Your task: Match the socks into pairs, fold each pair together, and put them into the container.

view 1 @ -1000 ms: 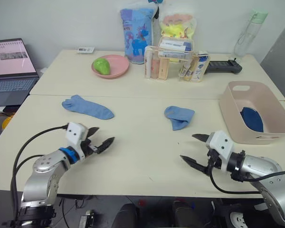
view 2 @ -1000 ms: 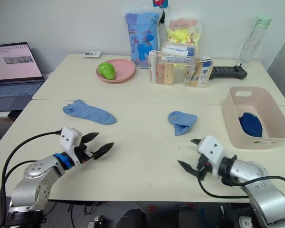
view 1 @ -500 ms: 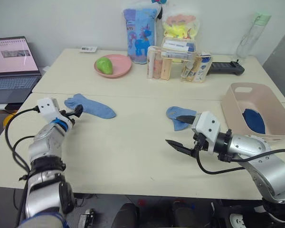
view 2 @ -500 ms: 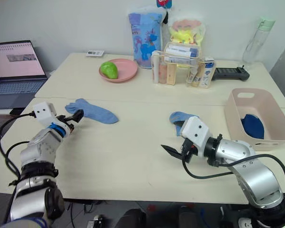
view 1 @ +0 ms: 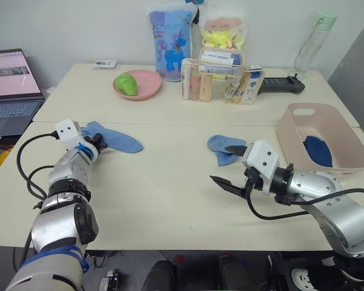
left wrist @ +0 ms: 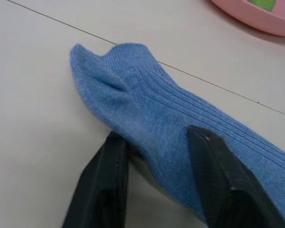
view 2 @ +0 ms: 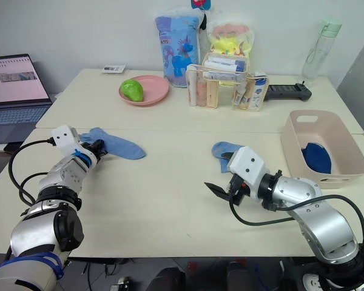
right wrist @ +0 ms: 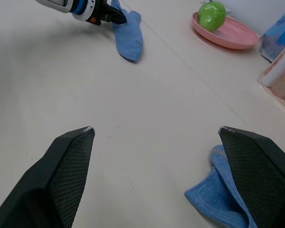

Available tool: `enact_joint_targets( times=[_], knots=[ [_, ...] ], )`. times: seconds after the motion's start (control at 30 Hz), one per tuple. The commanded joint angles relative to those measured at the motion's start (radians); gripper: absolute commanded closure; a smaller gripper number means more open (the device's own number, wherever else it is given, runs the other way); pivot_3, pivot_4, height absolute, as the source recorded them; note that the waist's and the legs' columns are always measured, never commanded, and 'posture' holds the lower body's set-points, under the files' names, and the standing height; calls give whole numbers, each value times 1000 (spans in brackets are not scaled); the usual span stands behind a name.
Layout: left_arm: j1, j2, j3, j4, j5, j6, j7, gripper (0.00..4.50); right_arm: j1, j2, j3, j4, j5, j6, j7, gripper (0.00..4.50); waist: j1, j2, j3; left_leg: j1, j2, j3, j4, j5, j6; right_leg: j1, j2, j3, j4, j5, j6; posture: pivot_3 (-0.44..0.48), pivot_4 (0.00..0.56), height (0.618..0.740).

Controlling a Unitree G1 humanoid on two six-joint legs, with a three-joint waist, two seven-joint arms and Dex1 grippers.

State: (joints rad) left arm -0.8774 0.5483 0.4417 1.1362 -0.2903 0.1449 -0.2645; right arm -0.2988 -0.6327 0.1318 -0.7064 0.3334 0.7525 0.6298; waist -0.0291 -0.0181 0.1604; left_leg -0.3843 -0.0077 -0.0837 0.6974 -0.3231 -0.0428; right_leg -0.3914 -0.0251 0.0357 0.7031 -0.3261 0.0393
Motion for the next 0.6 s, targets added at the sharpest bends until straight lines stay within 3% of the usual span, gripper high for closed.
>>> enact_joint_targets(
  times=[0.03,0.1,0.33,0.47,0.6],
  knots=[
    [12,40,23,-40,-15,-46,1,4138,2,-7,-16,-44,2,-4,-12,0,0,0,0,0,0,0,0,0,0,0,0,0,0,0,0,0,150,703],
    [30,47,37,-76,-31,-63,-16,4474,0,-7,-12,-41,3,-7,-8,0,-2,0,0,0,0,1,0,0,0,-1,0,1,1,0,0,0,150,703],
    [177,96,34,-444,-63,5,-102,4474,-2,-17,-10,-30,3,-20,6,0,-4,-3,-2,-7,0,3,1,1,-1,-13,0,4,9,0,0,0,150,703],
    [280,200,-70,-722,-43,51,-301,4474,21,-26,-10,-38,17,-17,16,0,-4,-3,-2,-12,1,2,2,2,-4,-17,0,5,11,0,0,0,150,703],
    [351,221,-216,-951,-59,107,-483,4474,38,-48,-21,-37,26,-14,35,0,11,-3,-2,-12,-1,1,2,2,-3,-15,-3,3,9,0,0,0,150,703]
  ],
)
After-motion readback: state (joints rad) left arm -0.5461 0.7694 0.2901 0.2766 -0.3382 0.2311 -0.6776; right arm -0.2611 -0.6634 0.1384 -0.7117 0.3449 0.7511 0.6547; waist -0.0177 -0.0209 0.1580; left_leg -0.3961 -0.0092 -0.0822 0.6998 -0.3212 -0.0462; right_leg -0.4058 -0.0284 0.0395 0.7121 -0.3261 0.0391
